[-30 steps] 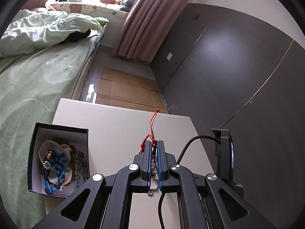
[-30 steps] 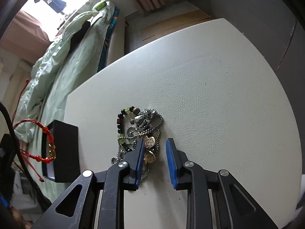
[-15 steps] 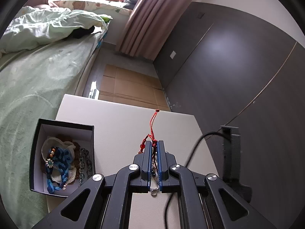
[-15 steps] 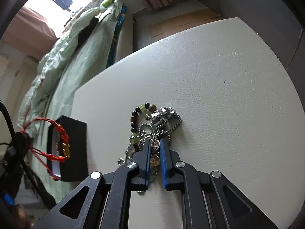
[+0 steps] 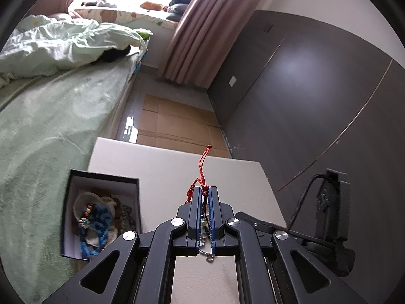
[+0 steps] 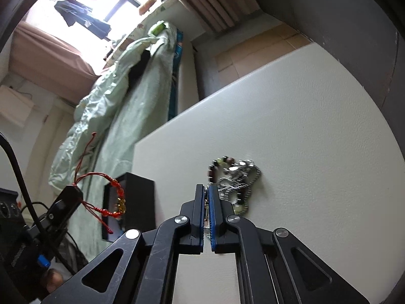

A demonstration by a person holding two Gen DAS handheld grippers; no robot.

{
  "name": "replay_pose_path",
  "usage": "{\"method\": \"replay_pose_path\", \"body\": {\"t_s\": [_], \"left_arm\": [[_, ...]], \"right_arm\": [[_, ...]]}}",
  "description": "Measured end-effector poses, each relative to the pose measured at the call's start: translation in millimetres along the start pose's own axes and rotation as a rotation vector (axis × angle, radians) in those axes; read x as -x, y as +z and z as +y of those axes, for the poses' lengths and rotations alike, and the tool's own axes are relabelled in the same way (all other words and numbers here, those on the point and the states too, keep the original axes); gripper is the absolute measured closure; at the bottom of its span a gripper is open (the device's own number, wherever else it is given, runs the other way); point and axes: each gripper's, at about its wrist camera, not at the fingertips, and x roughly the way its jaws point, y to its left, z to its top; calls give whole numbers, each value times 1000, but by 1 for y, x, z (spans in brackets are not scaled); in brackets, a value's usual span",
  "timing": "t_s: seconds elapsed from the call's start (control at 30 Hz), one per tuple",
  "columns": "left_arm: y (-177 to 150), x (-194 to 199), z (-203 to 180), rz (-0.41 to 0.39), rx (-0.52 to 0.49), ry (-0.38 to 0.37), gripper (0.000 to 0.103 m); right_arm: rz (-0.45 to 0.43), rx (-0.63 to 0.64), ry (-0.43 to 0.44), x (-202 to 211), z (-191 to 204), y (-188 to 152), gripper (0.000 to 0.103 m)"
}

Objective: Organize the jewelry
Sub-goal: 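Grasp the silver chain with the right tool while the left tool carries the red bracelet toward the box, then open the left tool over the box dropping the red bracelet while the right tool releases its chain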

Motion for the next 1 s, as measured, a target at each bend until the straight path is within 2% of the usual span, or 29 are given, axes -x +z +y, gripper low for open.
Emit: {"method": "replay_pose_path", "body": {"t_s": [0.2,0.43,0.7,1.0], "left_arm": [[6,22,13,-28,9,30,98],[14,49,35,-60,14,82,98],[11,73,61,-79,44,129,98],[5,82,85,-68,78,152,98]], "right_arm": [[-44,41,59,8,31,-4,98],[-44,107,130,4,73,-17,98],[-5,174,193,-16,122,-37,98],[42,221,220,-41,153,-51,98]]}}
